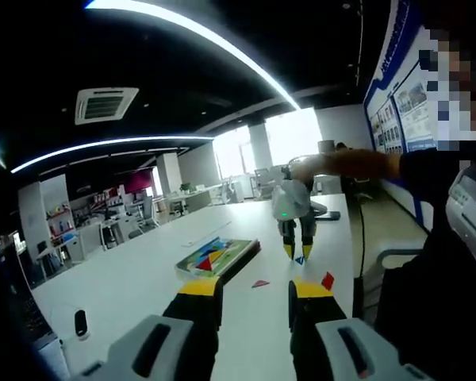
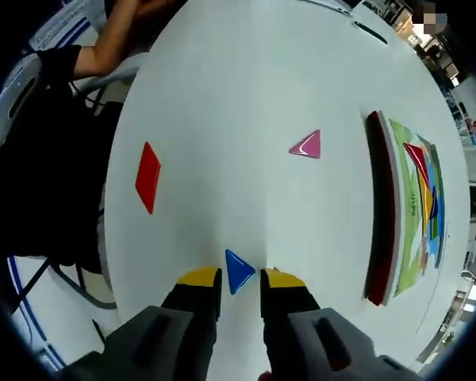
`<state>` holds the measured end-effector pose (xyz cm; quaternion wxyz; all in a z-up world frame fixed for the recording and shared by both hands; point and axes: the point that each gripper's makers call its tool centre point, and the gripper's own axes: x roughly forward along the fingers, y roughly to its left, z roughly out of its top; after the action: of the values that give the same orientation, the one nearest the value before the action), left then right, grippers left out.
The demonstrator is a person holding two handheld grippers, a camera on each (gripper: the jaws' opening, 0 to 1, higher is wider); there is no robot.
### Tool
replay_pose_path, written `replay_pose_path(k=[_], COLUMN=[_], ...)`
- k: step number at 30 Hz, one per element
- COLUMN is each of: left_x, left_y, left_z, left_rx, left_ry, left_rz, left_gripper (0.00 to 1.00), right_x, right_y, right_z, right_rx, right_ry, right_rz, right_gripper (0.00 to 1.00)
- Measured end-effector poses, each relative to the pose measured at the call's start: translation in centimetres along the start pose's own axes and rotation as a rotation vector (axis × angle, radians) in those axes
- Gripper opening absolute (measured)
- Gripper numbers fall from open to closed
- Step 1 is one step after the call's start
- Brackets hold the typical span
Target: Pick up the tangram pieces one by one and place each piece onto its matching region on the pattern sheet, fitting the shapes together until the outline on the sheet is completely filled by the tangram pieces
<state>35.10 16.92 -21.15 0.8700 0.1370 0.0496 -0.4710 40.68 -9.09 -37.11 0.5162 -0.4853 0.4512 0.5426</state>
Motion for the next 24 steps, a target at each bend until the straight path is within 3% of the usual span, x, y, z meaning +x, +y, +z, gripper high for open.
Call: replay_pose_path(k=[4, 15, 24], left_x=[0.0, 0.2, -0.1], left_y=[0.1, -0.3, 0.0], left_z=[0.1, 0.2, 0.2], left_rx=[0.001, 0.016, 0.005], left_ry=[-0.003, 0.001, -0.004], left_rz=[0.004, -0.004, 0.006], left_gripper=[0.35, 0.35, 0.35], right_x=[0.0, -0.4, -3.7], right_y=[-0.3, -1.0, -3.3], right_z=[-0.1, 0.2, 2.3], right_rx=[-0.032, 0.010, 0.001], right_ry=[-0.009, -0.021, -0.022], right_rz=[-0.003, -0.004, -0.062], right_gripper=[0.15, 0.15, 0.15])
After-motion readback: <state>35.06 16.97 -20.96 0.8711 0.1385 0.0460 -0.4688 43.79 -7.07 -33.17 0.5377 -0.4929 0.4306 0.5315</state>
